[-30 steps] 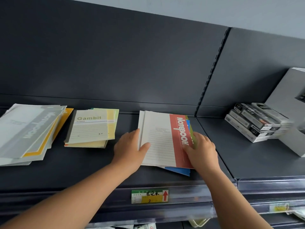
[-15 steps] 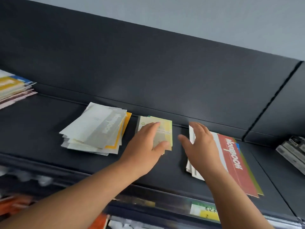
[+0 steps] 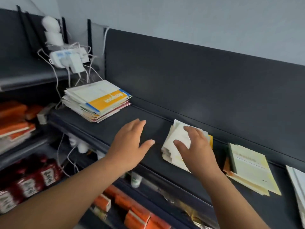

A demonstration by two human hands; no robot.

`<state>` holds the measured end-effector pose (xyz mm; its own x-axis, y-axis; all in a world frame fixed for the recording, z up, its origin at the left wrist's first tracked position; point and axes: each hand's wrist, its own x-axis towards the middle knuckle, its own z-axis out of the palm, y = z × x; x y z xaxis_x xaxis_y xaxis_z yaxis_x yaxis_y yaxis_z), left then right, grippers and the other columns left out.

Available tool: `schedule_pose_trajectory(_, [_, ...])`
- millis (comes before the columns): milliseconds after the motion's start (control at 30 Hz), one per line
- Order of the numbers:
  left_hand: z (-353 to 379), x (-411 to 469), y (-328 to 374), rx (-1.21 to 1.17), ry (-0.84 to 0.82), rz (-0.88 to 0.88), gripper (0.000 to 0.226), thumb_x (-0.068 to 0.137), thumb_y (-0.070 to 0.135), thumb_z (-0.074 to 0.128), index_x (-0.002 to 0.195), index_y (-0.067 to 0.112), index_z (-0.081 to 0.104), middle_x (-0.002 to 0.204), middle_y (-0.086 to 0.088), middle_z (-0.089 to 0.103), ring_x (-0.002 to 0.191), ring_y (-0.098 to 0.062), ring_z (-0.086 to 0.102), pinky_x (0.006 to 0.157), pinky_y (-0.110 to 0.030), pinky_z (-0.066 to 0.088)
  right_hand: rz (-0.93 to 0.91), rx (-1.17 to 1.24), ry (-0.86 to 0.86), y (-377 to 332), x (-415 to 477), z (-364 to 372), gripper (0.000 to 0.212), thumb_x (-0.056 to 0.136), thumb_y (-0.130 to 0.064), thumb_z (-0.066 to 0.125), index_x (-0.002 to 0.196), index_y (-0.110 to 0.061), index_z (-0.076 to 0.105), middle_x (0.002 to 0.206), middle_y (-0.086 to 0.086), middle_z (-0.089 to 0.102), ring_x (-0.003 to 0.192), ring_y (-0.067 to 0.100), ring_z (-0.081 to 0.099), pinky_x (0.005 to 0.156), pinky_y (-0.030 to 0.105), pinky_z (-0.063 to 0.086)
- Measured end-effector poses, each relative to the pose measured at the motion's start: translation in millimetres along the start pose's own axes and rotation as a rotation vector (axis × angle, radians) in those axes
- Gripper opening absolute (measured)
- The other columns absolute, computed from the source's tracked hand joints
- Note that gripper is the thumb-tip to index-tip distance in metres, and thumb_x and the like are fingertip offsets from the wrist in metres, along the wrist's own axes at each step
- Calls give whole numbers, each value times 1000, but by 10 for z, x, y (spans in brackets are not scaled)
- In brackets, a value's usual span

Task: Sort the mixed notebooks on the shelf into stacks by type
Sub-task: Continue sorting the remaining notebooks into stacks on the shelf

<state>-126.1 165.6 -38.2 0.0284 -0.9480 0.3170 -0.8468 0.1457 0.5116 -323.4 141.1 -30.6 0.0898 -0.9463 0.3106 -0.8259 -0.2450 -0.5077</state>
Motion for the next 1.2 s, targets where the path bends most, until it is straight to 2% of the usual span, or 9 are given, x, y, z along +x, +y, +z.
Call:
schedule_pose_trajectory(233, [-609,-83,-818,75,68,-87,71,93,49,51,152,19,24,157,1,24,144,-14,18,117,-30,17,-104,51,-96,-801,210,607,61,94,-37,60,147,-16,39,151,0,41,138,18,37,112,29,31])
schedule_pose_trajectory(400, [-832,-63,-1143,80,126,-128,65,92,44,54,147,17,33,149,1,37,136,-14,29,109,-25,23,-134,64,-159,-1124,432,857,62,94,-37,60,148,-16,37,152,1,39,141,18,33,112,27,27])
schedule_pose_trajectory(667, [-978,240,-1546,151,140,-196,67,94,46,51,150,18,27,153,1,31,141,-15,22,113,-26,17,-146,129,-227,-1395,935,1279,65,94,-39,59,150,-17,34,154,0,37,143,17,32,112,30,31])
schedule_pose_trajectory(867, [-1017,793,-1884,211,128,-239,73,93,53,48,152,21,22,159,-1,20,146,-18,15,119,-36,15,-133,145,-227,-1482,1460,1546,66,94,-40,59,151,-20,31,155,-2,35,143,17,31,111,33,33])
schedule_pose_trajectory(1033, [-984,1187,-2152,260,123,-233,73,93,51,50,152,18,24,158,-4,22,145,-21,18,118,-39,17,-107,135,-253,-1498,1760,1825,65,94,-42,58,150,-22,32,154,-3,36,141,18,34,109,36,36])
schedule_pose_trajectory(1200, [-1017,1487,-2408,314,51,-207,72,93,50,50,151,15,26,157,-7,23,145,-23,18,118,-41,17,-54,85,-258,-1528,1916,1990,66,94,-42,59,150,-20,32,153,-1,37,141,18,35,110,35,35])
